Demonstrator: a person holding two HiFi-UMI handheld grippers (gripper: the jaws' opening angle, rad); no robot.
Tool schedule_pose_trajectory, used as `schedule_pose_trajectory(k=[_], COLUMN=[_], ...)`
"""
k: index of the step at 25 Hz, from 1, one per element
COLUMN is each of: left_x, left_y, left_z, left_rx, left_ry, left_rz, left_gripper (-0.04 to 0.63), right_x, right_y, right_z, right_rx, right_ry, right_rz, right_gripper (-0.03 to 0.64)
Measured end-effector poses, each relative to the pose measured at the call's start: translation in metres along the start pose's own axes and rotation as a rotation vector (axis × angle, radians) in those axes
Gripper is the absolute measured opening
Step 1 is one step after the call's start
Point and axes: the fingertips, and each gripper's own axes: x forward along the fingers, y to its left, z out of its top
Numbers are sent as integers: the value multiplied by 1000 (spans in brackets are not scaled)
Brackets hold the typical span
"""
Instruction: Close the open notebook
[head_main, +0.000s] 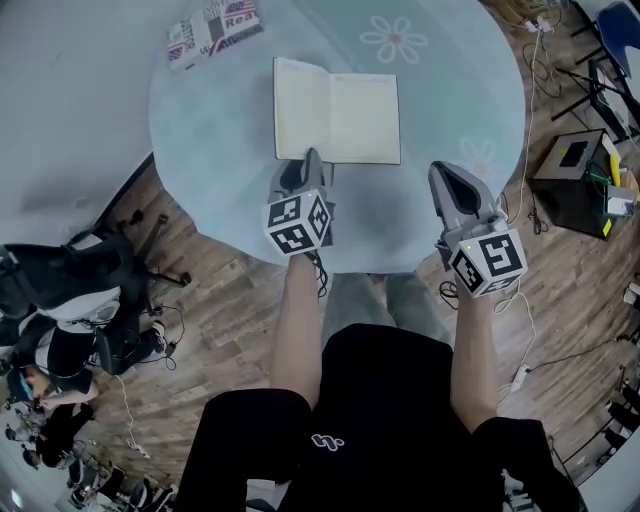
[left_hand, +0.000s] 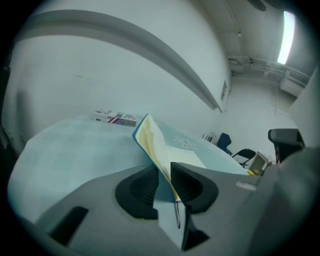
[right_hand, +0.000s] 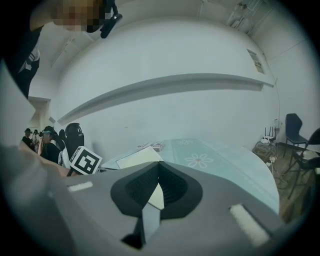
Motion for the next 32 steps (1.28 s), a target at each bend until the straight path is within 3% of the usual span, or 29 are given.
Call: schedule_pose_trajectory(k=[4,8,12,14,16,19,22,26,29,32], left_x=[6,21,40,50,57,56,39,-2,-43,-75], left_y=[-38,-80,-104,-110,-114,-118,-131,-147,-156,-153], left_z=[3,-15,-47,-67,-82,-85,-63,4,67,136], left_rx=[219,567,956,1059,1105,1078,907,748,594,515], left_ry=[15,67,211,295,363,422,399,204,-26,-221], left_rz=[-53,-129,-139,-150,-176,-237,-324,-346,-369,-378], left_gripper=[57,49,69,80,104,120,133,100,3,3], right_x=[-1,-6,-13,-18,-25,-32,-34,-29,-18,-4], right_y=[-2,-2,-5,-7,-10,-14,-10,-1,12,25], right_z=[1,4,6,6,7,10,15,34,56,84], right_rx=[-3,7,6,5,8,13,13,0,-16,-38], right_ry=[-2,-17,-23,-26,-32,-45,-62,-107,-146,-202], right_rz=[-5,-13,-34,-49,-65,-86,-84,-65,-40,-6], right_gripper=[11,11,11,11,11,11,11,11,11,11])
